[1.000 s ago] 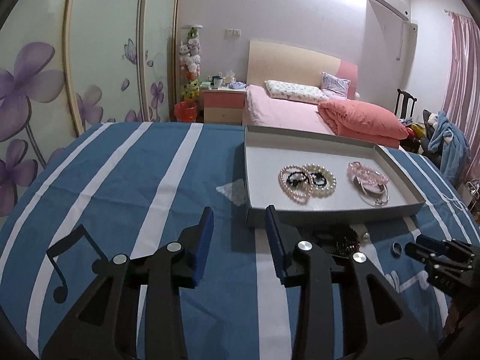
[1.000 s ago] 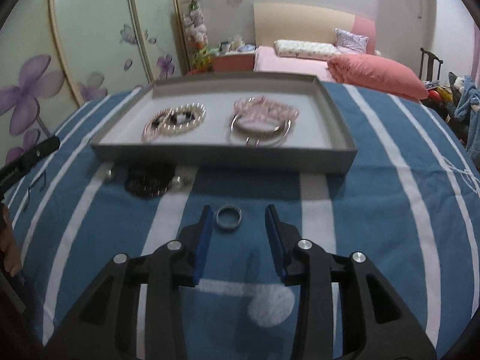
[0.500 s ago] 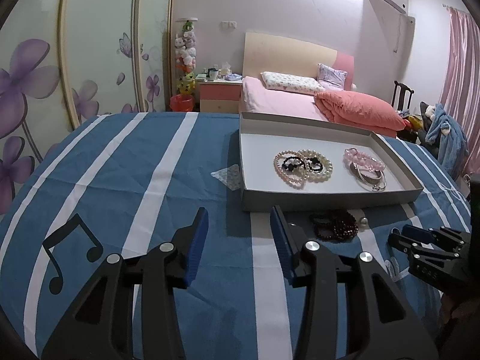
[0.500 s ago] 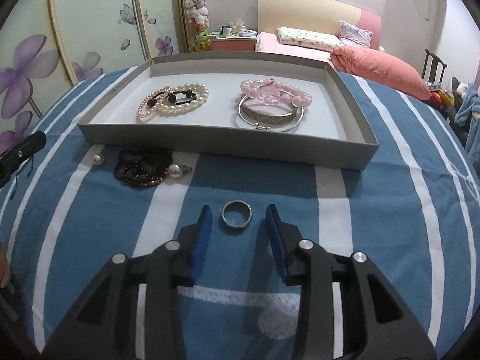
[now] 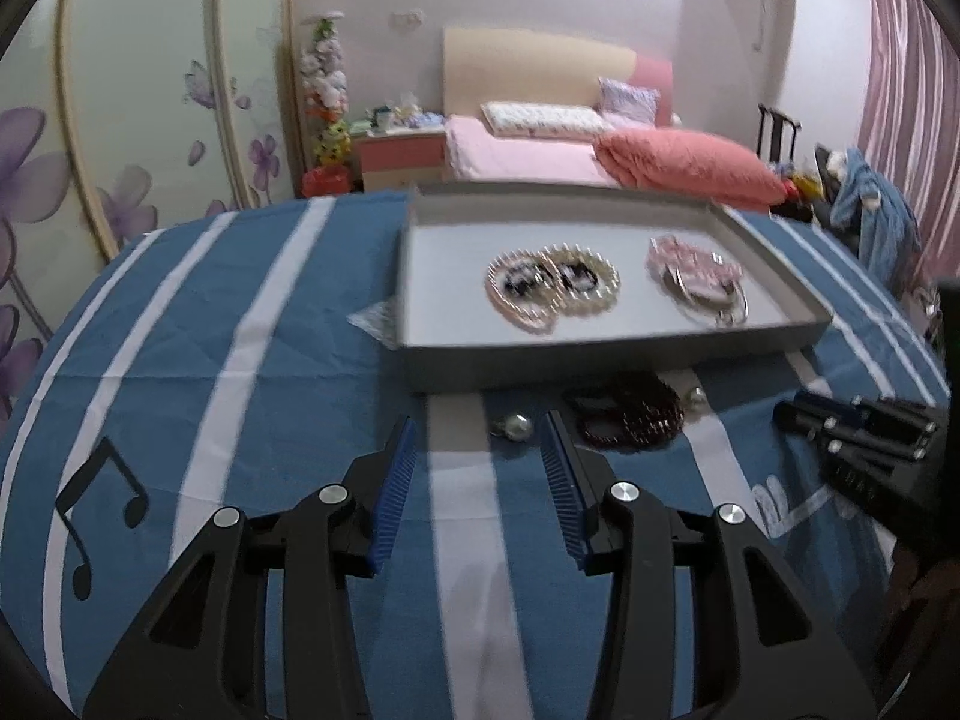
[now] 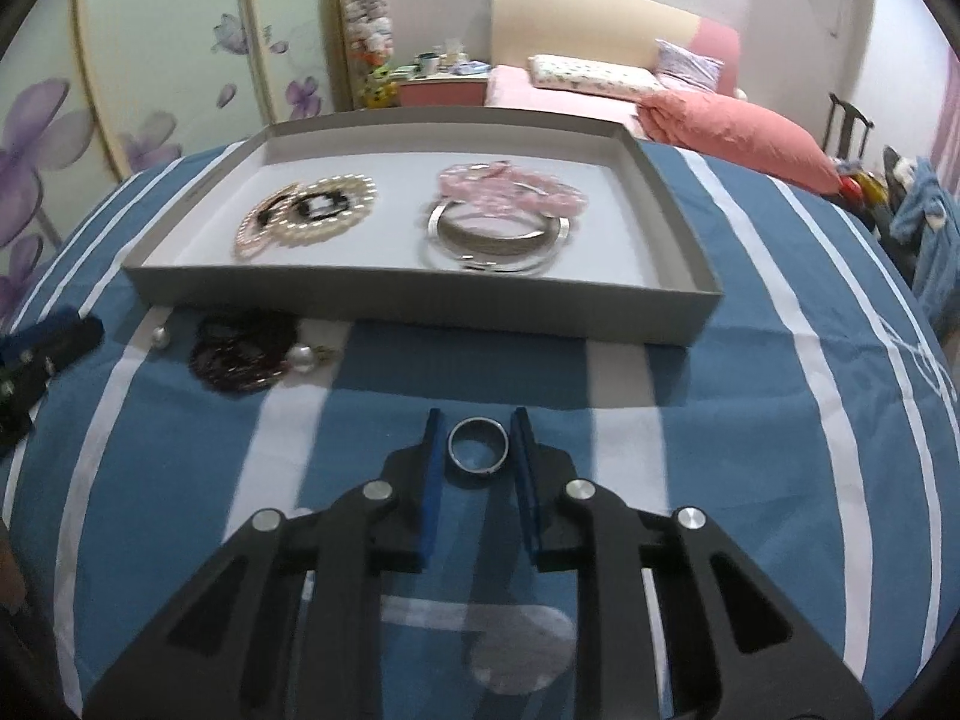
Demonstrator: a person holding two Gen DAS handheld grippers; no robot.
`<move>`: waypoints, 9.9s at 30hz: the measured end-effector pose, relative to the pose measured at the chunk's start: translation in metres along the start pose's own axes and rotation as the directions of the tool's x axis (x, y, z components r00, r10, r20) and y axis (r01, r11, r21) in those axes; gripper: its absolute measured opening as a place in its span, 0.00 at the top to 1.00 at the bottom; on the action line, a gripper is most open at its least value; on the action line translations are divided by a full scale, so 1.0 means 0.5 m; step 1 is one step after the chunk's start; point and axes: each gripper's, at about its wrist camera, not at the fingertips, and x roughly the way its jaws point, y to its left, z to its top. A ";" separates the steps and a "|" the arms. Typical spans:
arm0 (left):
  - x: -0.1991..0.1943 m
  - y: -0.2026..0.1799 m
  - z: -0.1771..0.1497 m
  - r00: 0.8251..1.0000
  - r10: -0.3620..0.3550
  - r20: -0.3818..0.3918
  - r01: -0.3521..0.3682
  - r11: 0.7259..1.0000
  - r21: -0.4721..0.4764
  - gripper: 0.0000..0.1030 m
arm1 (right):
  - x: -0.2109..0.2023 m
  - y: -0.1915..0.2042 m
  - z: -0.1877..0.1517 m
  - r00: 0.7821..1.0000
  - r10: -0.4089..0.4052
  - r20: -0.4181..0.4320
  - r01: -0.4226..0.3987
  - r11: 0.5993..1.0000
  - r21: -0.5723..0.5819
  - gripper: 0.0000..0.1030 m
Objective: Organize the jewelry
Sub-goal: 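Grasp the silver ring with the right tool while the left tool grasps the pearl earring, then carry the ring and pearl earring over the tray with both tools, then release the ring and earring into the tray with both tools, then grasp the second pearl earring with the right tool while the left tool grasps the dark red beaded bracelet, then carry the earring and dark red bracelet over the tray with both tools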
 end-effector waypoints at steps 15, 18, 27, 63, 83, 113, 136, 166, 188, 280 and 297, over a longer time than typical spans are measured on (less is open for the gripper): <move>0.080 -0.031 0.010 0.993 0.028 -0.113 -0.024 0.999 0.032 0.76 | 0.000 -0.008 -0.001 1.000 0.009 -0.001 -0.009 1.000 0.006 0.79; 0.079 -0.029 0.008 0.993 0.028 -0.114 -0.025 0.999 0.028 0.84 | 0.001 -0.007 -0.001 1.000 0.010 -0.001 -0.010 1.000 0.008 0.79; 0.042 -0.016 -0.024 0.992 0.028 -0.122 -0.023 0.999 0.040 0.84 | 0.003 -0.003 0.001 1.000 0.006 -0.002 -0.006 1.000 0.000 0.78; 0.017 -0.018 -0.024 0.997 0.005 -0.081 -0.006 1.000 -0.010 0.84 | -0.037 -0.006 -0.008 0.998 0.038 0.054 -0.041 0.998 0.046 0.79; -0.116 -0.047 0.016 0.963 0.047 0.267 -0.048 0.999 -0.005 0.84 | -0.220 0.056 0.011 0.894 0.015 0.448 -0.021 1.000 0.008 0.79; -0.131 -0.054 0.031 0.935 0.061 0.349 -0.054 0.998 -0.030 0.84 | -0.249 0.073 0.011 0.814 -0.048 0.579 0.041 0.999 0.025 0.79; 0.050 -0.049 0.149 0.962 0.047 0.270 -0.048 0.999 -0.003 0.84 | -0.074 0.031 0.176 0.881 -0.022 0.473 -0.011 0.998 0.068 0.79; 0.108 0.002 0.157 0.994 -0.050 0.098 0.056 0.996 -0.064 0.83 | 0.012 -0.023 0.190 0.949 0.077 0.305 -0.121 0.984 0.129 0.69; 0.033 0.082 0.020 1.000 -0.009 0.009 0.009 0.997 -0.073 0.65 | 0.031 0.092 0.056 0.974 0.225 0.016 -0.223 0.972 -0.075 0.72; 0.061 -0.050 -0.014 0.993 -0.031 -0.117 0.036 0.998 0.044 0.88 | 0.030 -0.008 0.028 0.998 0.062 -0.005 -0.062 0.998 -0.012 0.84; 0.042 -0.035 -0.029 0.992 -0.043 -0.120 0.046 0.999 0.022 0.91 | 0.002 -0.002 -0.002 0.997 0.077 -0.021 -0.078 0.997 -0.016 0.84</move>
